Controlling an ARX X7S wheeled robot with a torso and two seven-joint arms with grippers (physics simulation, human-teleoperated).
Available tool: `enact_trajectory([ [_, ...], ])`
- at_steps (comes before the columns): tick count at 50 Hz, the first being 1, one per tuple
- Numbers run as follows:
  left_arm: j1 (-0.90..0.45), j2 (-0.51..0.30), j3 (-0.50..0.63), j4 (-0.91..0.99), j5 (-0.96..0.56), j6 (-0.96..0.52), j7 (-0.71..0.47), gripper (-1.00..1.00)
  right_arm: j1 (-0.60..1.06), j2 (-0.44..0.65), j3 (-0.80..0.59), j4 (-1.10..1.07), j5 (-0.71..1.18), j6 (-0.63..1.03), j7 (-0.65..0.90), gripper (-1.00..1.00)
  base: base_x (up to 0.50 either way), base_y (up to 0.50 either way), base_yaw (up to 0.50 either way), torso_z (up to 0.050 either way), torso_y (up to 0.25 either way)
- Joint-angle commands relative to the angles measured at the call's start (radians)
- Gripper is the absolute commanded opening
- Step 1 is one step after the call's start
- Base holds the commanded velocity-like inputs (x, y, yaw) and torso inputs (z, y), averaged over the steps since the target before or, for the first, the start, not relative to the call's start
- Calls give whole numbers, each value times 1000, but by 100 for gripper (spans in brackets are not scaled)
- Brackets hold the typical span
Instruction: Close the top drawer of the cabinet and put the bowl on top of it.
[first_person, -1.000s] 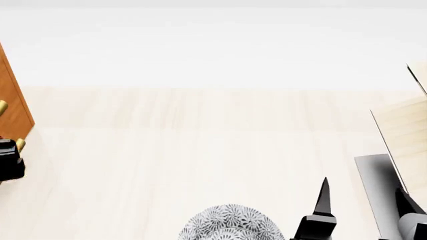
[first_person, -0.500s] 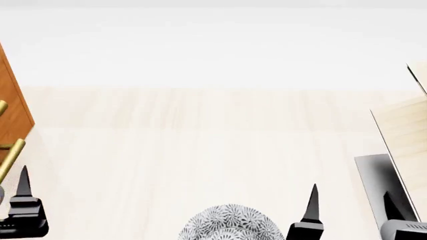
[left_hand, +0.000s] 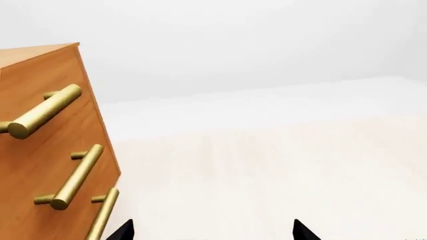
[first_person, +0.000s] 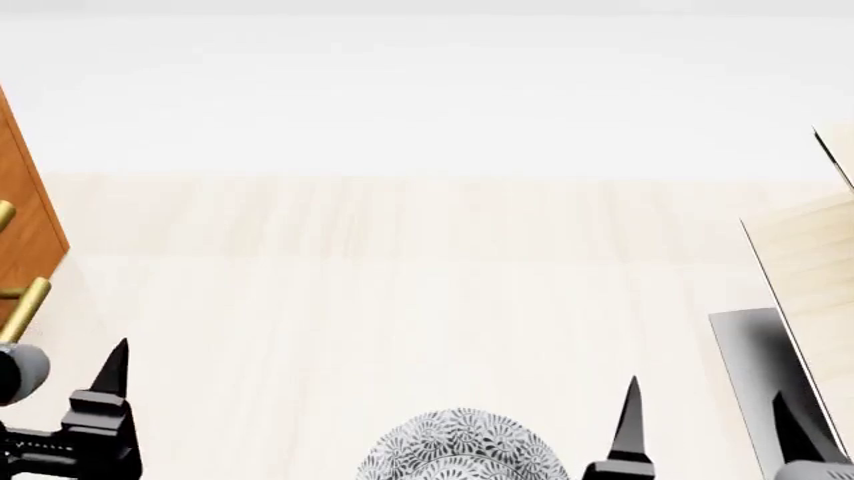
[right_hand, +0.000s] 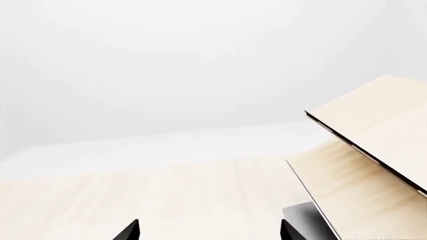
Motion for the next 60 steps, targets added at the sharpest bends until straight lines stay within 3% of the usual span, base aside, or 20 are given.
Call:
enact_trajectory([
  [1, -170, 26, 0, -96, -76, -175, -14, 100, -22, 2, 5, 6, -6, -27, -9, 100, 0, 0, 0, 0, 0],
  [4, -203, 4, 23, -138, -182, -181, -46, 100, -28, 1, 1, 14, -15, -38, -14, 100, 0, 0, 0, 0, 0],
  [11, -233, -5, 79, -191, -185, -115, -57, 100, -32, -1, -10, 31, -26, -53, -19, 100, 0, 0, 0, 0, 0],
  [12, -254, 35, 23, -239, -236, -180, -83, 100, -37, -2, -14, 37, -34, -63, -25, 100, 0, 0, 0, 0, 0],
  [14, -263, 18, 55, -257, -251, -150, -81, 100, -39, -2, -16, 44, -38, -69, -28, 100, 0, 0, 0, 0, 0],
  [17, -291, 39, -17, -351, -431, -182, -168, 100, -36, 0, -14, 45, -34, -66, -26, 100, 0, 0, 0, 0, 0],
  [22, -318, 9, 82, -380, -415, -141, -159, 100, -35, 3, -16, 37, -30, -61, -19, 100, 0, 0, 0, 0, 0],
  [25, -345, 28, 69, -438, -437, -158, -169, 100, -44, 1, -19, 40, -37, -73, -23, 100, 0, 0, 0, 0, 0],
  [34, -408, 11, 186, -534, -428, -132, -122, 100, -37, 6, -18, 37, -25, -66, -16, 100, 0, 0, 0, 0, 0],
  [44, -485, 8, 238, -589, -452, -116, -101, 100, -44, 11, -19, 37, -27, -71, -13, 100, 0, 0, 0, 0, 0],
  [60, -437, -42, 425, -632, -369, 11, -3, 100, -55, 9, -29, 51, -35, -91, -17, 100, 0, 0, 0, 0, 0],
])
